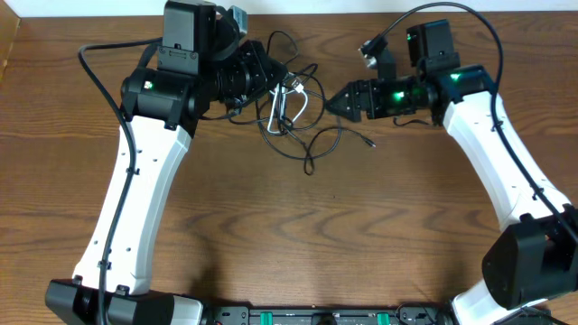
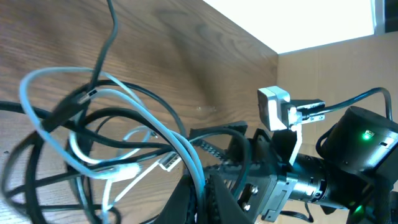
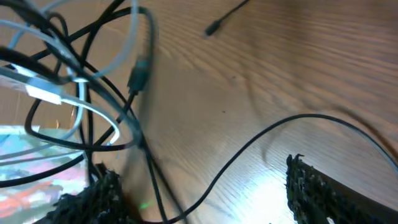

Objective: Untangle cables

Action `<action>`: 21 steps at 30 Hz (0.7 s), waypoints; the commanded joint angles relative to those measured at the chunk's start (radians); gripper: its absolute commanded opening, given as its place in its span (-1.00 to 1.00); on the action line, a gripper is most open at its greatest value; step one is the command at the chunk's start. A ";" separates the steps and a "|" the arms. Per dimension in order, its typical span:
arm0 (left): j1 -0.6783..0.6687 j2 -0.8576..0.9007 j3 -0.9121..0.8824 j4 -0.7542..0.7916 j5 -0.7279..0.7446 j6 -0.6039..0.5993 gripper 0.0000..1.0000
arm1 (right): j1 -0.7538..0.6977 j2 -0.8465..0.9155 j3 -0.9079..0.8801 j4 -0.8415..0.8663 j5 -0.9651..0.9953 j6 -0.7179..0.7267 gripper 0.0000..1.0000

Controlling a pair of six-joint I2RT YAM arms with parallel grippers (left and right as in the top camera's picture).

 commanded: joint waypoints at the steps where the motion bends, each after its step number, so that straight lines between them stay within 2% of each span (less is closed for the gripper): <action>1: -0.008 -0.008 0.020 0.004 0.015 -0.005 -0.85 | 0.021 -0.003 -0.005 0.011 -0.028 0.013 0.64; 6: -0.010 -0.008 0.018 -0.007 0.012 -0.005 -0.85 | 0.032 -0.003 -0.005 0.039 -0.031 0.064 0.65; 12: -0.011 -0.008 0.018 0.003 0.043 -0.020 -0.85 | 0.072 0.024 -0.005 0.036 0.077 0.084 0.47; 16: -0.011 -0.008 0.018 0.056 0.128 -0.025 -0.85 | 0.106 0.055 -0.005 0.022 0.192 0.101 0.18; 21: -0.007 -0.008 0.018 0.095 0.175 -0.050 -0.85 | 0.098 0.059 -0.005 0.008 0.321 0.135 -0.35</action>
